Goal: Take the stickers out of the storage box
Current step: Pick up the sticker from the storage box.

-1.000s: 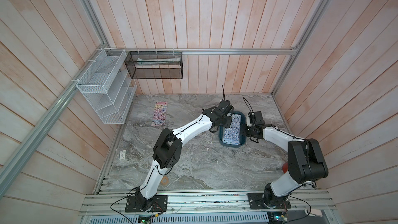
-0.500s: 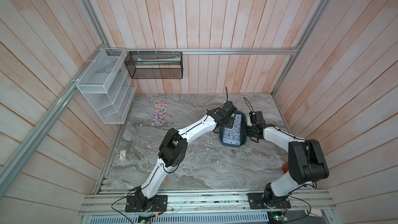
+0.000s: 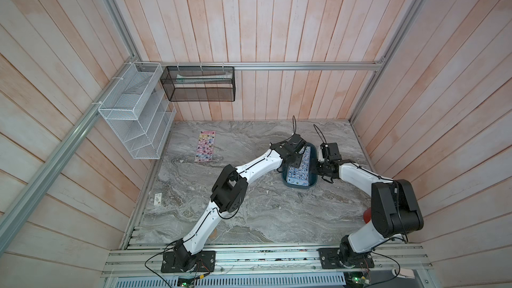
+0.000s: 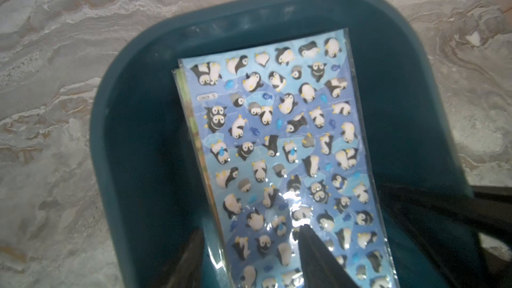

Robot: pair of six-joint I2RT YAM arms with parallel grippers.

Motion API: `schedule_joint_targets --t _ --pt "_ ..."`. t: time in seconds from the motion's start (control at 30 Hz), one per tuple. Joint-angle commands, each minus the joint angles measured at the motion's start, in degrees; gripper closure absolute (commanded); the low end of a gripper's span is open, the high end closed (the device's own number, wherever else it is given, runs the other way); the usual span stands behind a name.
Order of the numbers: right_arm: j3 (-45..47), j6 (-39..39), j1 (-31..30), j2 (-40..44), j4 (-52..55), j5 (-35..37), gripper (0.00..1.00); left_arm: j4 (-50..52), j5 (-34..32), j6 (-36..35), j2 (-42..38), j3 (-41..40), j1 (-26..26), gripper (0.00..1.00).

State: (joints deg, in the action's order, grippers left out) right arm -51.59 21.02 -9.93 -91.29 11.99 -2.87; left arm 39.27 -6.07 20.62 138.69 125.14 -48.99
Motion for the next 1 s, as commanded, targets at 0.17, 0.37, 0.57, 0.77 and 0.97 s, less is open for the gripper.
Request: schedule_joint_targets --t 0.17,0.37,0.57,0.77,0.97 --pt "-1.2 0.5 0.1 1.5 -2.3 -0.9 1.0 -1.7 1.9 0.6 0.3 -1.3 0.2 0.49" --pt "-1.4 0.4 0.0 0.9 -2.1 -0.9 1.0 -4.7 3.4 1.3 -2.4 -4.5 0.4 0.6" --pt "-1.4 0.4 0.1 0.7 -2.1 -1.0 1.0 -6.7 3.9 1.9 -5.0 -7.1 0.4 0.66" --pt "-1.5 0.4 0.0 0.3 -2.1 -1.2 1.0 -8.3 5.8 2.8 -6.9 -8.3 0.4 0.72" --pt "-1.6 0.3 0.0 0.0 -2.1 -1.2 1.0 -8.9 6.7 3.5 -7.8 -8.4 0.3 0.73"
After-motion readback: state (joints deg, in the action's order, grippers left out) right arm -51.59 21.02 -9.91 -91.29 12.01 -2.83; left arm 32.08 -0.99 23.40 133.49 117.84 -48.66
